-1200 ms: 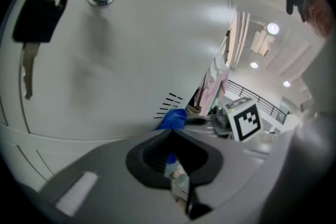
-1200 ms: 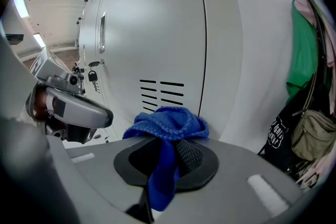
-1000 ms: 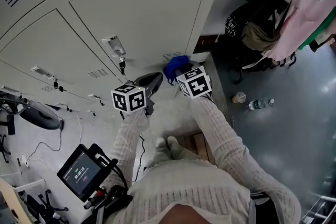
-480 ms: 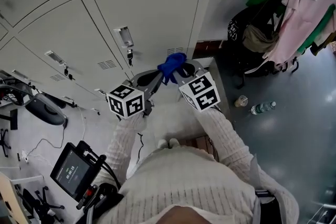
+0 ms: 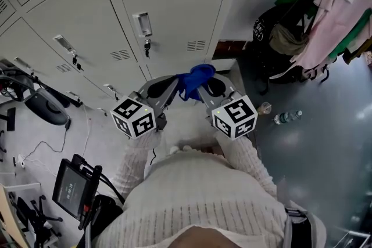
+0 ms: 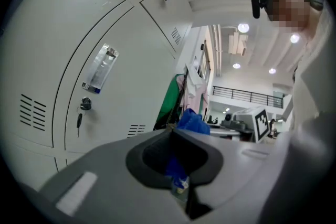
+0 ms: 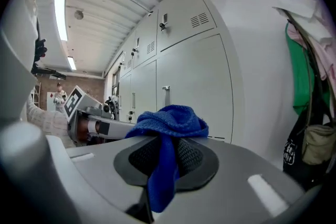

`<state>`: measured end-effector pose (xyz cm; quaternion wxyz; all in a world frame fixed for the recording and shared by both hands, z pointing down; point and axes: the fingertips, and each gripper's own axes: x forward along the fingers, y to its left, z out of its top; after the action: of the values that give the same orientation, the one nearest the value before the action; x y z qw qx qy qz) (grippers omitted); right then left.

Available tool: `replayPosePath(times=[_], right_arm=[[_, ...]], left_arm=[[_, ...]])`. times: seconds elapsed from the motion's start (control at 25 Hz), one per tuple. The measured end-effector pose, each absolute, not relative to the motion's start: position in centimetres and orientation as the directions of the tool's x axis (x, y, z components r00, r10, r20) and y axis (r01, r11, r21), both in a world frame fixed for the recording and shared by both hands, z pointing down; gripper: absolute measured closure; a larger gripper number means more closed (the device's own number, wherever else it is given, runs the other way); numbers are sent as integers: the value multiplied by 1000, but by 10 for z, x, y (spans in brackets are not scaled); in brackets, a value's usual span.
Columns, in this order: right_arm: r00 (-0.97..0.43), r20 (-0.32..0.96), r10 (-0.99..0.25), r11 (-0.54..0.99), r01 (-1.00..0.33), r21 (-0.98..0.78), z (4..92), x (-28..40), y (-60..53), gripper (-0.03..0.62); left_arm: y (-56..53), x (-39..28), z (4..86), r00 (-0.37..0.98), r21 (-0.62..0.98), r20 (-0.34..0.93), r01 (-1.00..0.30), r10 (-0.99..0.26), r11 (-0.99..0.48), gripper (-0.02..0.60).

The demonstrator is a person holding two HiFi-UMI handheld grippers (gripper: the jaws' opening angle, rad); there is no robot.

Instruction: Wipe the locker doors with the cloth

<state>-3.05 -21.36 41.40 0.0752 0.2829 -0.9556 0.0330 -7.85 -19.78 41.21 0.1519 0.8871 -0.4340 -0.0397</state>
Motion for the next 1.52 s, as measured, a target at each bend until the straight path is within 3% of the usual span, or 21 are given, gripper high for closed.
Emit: replayPosePath(times=[0.44, 0.72, 1.52], right_arm=[[-833, 84, -547, 831, -552, -71, 419, -17, -193, 539], [-838, 137, -528, 825, -545, -148, 435, -17, -190, 539], [-833, 254, -491, 840, -530, -115, 454, -13, -193, 539]], left_arm=[[-177, -78, 432, 531, 293, 63, -819, -845, -493, 575], [-174, -78, 440, 552, 295, 91, -810, -829, -507, 575], [-178, -71, 455, 550, 301, 141, -816, -823, -494, 575]])
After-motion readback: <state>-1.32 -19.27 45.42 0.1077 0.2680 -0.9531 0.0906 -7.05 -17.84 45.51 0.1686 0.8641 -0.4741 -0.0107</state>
